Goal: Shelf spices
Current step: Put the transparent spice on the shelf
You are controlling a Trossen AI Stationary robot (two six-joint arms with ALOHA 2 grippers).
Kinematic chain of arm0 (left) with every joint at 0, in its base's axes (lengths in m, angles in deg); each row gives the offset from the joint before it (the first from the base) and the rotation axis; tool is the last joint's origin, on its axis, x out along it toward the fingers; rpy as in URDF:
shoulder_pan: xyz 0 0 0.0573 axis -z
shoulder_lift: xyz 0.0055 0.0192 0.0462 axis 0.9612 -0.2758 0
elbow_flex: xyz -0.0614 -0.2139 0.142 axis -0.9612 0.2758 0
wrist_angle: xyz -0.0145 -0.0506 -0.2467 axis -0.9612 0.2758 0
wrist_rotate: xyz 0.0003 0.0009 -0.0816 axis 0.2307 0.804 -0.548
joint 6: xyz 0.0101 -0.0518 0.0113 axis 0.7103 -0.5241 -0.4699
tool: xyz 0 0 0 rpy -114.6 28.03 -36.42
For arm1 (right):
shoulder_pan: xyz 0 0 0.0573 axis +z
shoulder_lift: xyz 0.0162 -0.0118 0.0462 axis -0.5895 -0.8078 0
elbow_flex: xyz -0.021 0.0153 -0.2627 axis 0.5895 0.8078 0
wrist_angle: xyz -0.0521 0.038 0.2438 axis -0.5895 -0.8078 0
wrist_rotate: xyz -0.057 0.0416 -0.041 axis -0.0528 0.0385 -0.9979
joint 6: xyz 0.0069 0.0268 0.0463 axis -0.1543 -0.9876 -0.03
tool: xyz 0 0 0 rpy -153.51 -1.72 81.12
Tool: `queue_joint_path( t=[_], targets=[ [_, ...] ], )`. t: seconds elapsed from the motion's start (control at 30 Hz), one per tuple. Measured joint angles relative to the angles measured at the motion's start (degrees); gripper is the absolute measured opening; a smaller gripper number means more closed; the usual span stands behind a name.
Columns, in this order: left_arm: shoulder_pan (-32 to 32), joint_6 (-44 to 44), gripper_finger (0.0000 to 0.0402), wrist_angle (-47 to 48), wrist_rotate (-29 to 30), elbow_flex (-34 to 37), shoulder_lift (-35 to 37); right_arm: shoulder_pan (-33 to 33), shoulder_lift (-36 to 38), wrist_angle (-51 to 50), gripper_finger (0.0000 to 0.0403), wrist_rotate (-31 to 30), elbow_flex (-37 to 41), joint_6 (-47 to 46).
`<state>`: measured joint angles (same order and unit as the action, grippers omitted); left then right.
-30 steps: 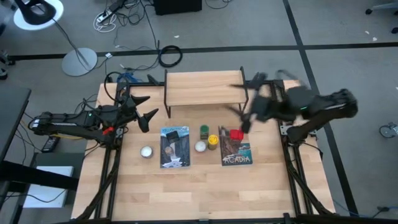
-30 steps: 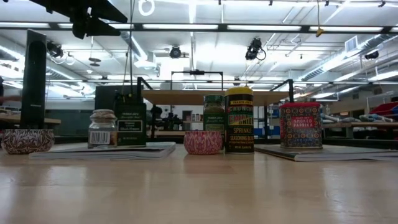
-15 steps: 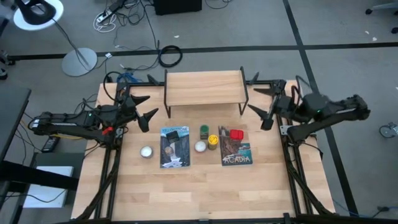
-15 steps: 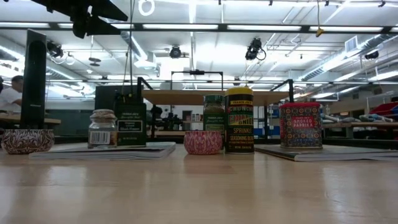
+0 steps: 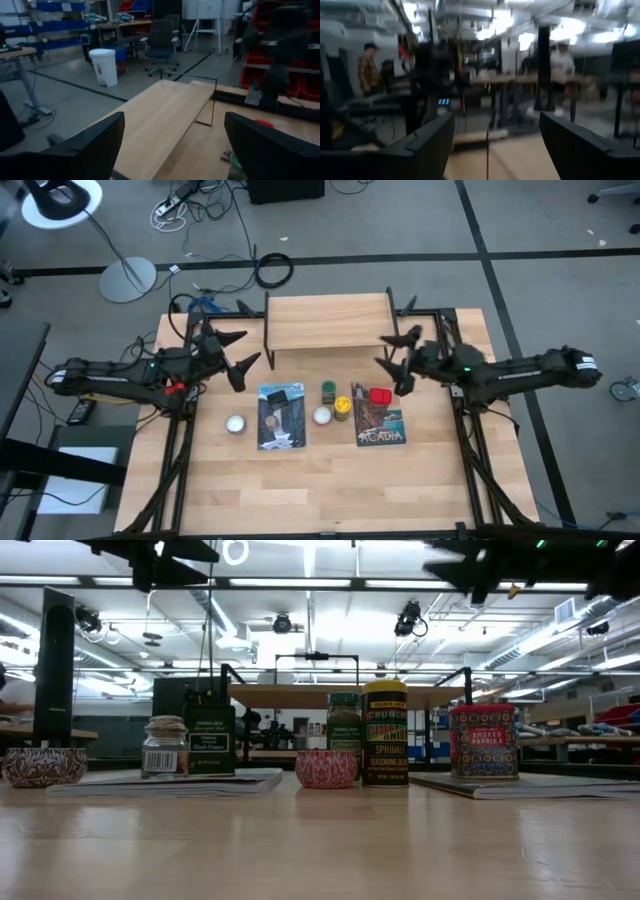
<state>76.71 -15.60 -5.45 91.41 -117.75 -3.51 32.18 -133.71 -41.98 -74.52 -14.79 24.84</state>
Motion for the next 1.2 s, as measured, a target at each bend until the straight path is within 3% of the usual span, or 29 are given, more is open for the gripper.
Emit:
queue_joint_path(
  t=[0.23, 0.43, 0.63, 0.8, 1.2],
  targets=[
    [-0.8, 1.2, 0.0349, -2.2, -0.3, 0.0, -5.3, -5.3, -15.7, 5.1, 0.0293, 7.9, 0.0, -5.2],
    [-0.9, 1.3, 0.0349, -1.2, -0.2, 0.0, -5.3, -8.6, -20.0, 14.1, 0.0293, 15.0, 0.0, -6.2],
    [-0.9, 1.1, 0.0349, 6.1, 2.7, 0.0, 4.0, -9.6, -12.3, 8.9, 0.0293, 15.1, 0.0, -4.3],
    [-0.9, -0.2, 0.0349, 12.6, 2.8, 0.0, 12.8, -9.6, -1.6, -3.7, 0.0293, 14.4, 0.0, -1.8],
    [-0.9, 1.7, 0.0349, 12.3, 2.0, 7.1, 24.2, -9.6, 20.5, -29.1, 0.0293, 9.7, 0.0, -1.7]
  ],
)
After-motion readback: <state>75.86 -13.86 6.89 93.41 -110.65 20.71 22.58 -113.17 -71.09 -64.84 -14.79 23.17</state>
